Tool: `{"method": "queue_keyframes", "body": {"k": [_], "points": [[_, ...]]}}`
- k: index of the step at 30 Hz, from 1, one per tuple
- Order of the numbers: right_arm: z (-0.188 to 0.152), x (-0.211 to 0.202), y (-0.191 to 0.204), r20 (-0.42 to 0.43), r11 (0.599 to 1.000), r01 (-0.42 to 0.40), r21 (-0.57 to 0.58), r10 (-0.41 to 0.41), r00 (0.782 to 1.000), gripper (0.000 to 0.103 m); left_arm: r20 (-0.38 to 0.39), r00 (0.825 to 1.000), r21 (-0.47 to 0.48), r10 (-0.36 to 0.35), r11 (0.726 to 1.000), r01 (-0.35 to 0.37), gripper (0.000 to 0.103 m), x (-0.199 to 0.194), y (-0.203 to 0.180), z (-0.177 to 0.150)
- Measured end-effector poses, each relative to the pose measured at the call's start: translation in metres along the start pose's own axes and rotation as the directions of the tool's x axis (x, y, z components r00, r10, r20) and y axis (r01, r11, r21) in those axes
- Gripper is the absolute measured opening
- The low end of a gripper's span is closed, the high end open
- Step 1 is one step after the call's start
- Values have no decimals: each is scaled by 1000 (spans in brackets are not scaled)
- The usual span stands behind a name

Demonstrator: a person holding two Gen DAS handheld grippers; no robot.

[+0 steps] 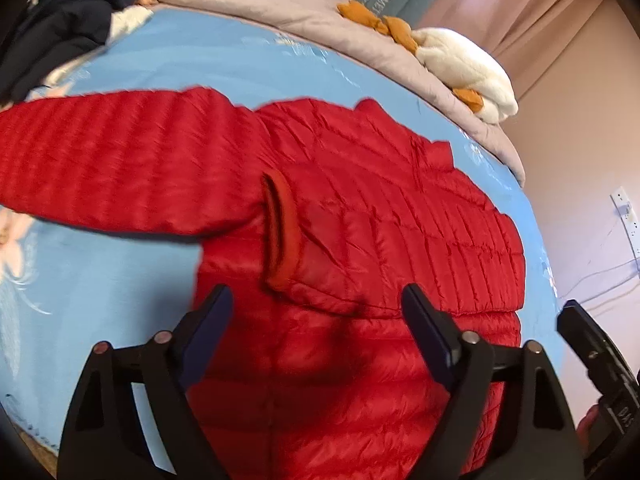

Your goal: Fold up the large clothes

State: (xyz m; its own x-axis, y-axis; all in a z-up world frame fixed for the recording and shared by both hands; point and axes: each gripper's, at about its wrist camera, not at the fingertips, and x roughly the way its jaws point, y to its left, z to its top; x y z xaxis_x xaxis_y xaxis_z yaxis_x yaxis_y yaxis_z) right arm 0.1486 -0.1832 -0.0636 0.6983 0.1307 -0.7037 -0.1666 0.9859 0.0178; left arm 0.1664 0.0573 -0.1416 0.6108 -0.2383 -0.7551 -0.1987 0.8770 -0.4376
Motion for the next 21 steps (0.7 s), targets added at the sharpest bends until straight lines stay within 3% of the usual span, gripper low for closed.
{"method": "queue_keyframes", "body": {"k": [4, 6, 12, 21], "points": [[-3, -3, -12, 14, 999, 30, 40, -31, 999, 70, -6, 1000, 1, -15, 1000, 15, 65, 17, -4, 2], [-4, -5, -19, 15, 998, 37, 59, -38, 999, 70, -6, 1000, 15, -7, 1000, 7, 39, 23, -8, 5], [-7, -9, -31, 23, 994, 52, 99, -54, 998, 70, 10, 1000, 49, -4, 999, 4, 10, 34, -22, 20], [-5, -19, -54, 53, 984, 63, 168, -73, 996, 70, 112, 994, 90, 12, 996, -22, 8, 20, -43, 67]]}}
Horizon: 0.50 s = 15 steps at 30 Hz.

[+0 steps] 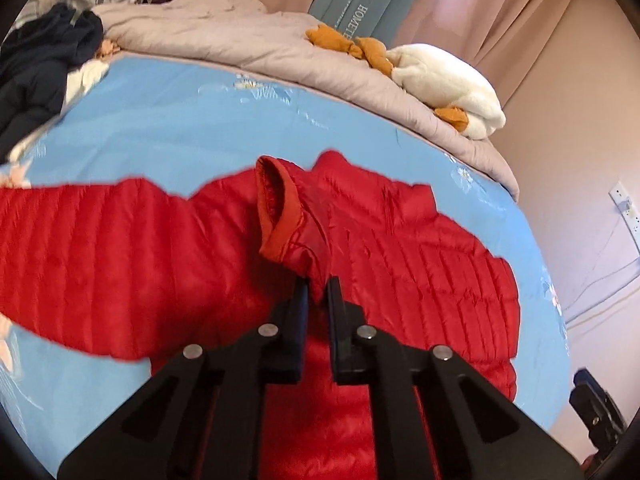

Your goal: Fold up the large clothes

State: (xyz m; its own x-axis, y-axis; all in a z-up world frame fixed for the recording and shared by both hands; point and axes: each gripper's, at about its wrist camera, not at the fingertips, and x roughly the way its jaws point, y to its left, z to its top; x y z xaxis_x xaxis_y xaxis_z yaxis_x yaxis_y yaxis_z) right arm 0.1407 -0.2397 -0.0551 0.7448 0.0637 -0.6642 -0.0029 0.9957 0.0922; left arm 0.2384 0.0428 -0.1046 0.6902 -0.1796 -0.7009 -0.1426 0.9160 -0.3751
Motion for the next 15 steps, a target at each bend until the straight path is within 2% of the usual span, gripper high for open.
{"method": "queue_keyframes", "body": {"k": [4, 9, 15], "points": [[1, 0, -10, 7, 999, 12, 35, -12, 1000, 70, -10, 999, 7, 40, 999, -40, 8, 11, 6, 5], [1, 6, -18, -9, 998, 22, 61, -22, 1000, 70, -72, 991, 16, 112, 994, -111, 8, 34, 19, -6], [0, 11, -23, -25, 997, 32, 74, -30, 999, 70, -107, 984, 11, 144, 990, -144, 8, 44, 28, -18]]}}
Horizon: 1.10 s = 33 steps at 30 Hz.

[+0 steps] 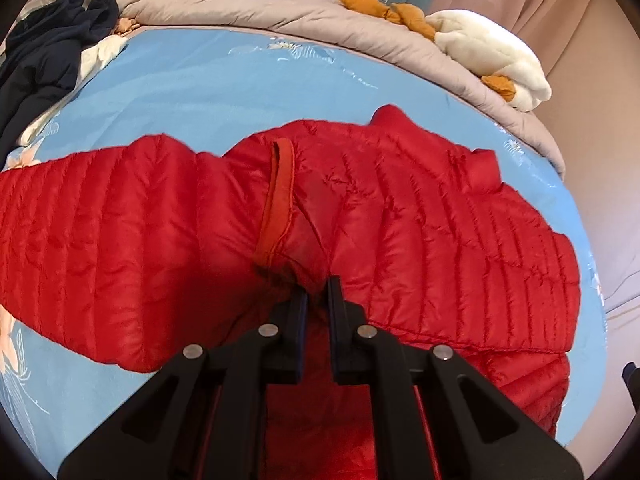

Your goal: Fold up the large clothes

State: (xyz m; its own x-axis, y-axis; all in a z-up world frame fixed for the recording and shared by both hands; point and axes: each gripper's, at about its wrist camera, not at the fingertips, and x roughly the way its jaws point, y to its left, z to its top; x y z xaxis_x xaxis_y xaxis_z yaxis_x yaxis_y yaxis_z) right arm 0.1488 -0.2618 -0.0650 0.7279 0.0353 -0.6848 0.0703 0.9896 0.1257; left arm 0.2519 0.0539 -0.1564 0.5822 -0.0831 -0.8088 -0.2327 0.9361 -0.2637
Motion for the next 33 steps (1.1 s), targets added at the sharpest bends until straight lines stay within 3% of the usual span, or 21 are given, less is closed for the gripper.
{"method": "queue_keyframes", "body": {"k": [8, 16, 20, 23, 27, 30, 33], "points": [[0, 0, -3, -7, 1000, 2, 5, -2, 1000, 70, -11, 1000, -3, 13, 1000, -13, 12, -2, 0, -5], [3, -12, -6, 24, 1000, -10, 2, 10, 1000, 70, 60, 997, 30, 46, 998, -48, 16, -51, -6, -7], [5, -23, -5, 52, 1000, -25, -3, 25, 998, 71, 139, 988, 33, 64, 997, -69, 47, -91, -5, -12], [7, -32, -1, 78, 999, -37, -3, 37, 996, 79, 192, 980, 29, 61, 997, -67, 63, -120, -4, -15], [9, -45, 4, 110, 998, -54, -14, 55, 992, 81, 261, 963, 17, 65, 997, -72, 89, -158, -1, -18], [10, -55, 10, 136, 997, -65, -30, 69, 988, 90, 303, 951, 3, 59, 998, -63, 99, -182, 1, -22], [12, -65, 17, 165, 996, -71, -57, 80, 983, 91, 327, 944, -9, 50, 999, -50, 103, -201, 4, -29]]}}
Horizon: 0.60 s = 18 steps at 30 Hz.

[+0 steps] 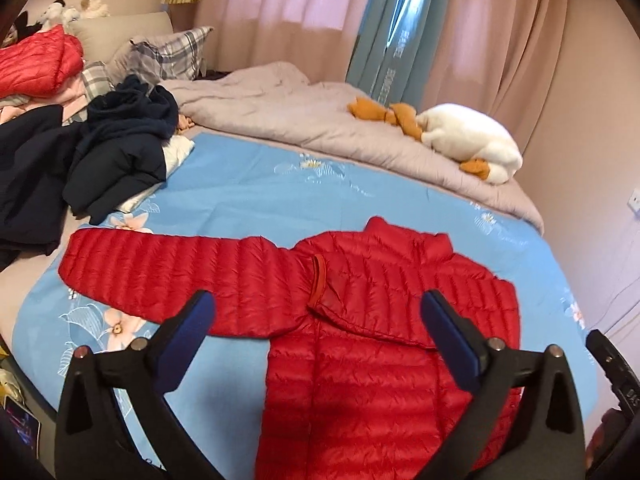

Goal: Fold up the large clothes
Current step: 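Move the left gripper along the other sleeve toward its cuff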

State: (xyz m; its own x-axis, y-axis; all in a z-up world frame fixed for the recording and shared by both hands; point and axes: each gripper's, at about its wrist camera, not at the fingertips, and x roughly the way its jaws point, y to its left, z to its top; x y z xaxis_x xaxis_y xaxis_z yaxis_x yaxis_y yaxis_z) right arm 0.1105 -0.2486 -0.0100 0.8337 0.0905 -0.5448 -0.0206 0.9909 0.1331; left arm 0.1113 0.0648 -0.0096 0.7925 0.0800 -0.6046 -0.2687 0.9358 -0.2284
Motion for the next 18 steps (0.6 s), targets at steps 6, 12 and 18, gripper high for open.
{"method": "queue_keyframes", "body": {"k": [6, 12, 18], "points": [[5, -15, 14, 42, 998, -55, -35, 56, 998, 101, 22, 1000, -32, -10, 999, 10, 103, -28, 10, -6], [4, -21, 25, 51, 993, -98, -67, 101, 994, 102, 6, 1000, -82, 6, 997, -5, 103, -36, 27, -19], [-4, -19, 33, 26, 991, -103, -80, 105, 994, 102, -37, 999, -138, 34, 990, -39, 103, -33, 50, -34]]}}
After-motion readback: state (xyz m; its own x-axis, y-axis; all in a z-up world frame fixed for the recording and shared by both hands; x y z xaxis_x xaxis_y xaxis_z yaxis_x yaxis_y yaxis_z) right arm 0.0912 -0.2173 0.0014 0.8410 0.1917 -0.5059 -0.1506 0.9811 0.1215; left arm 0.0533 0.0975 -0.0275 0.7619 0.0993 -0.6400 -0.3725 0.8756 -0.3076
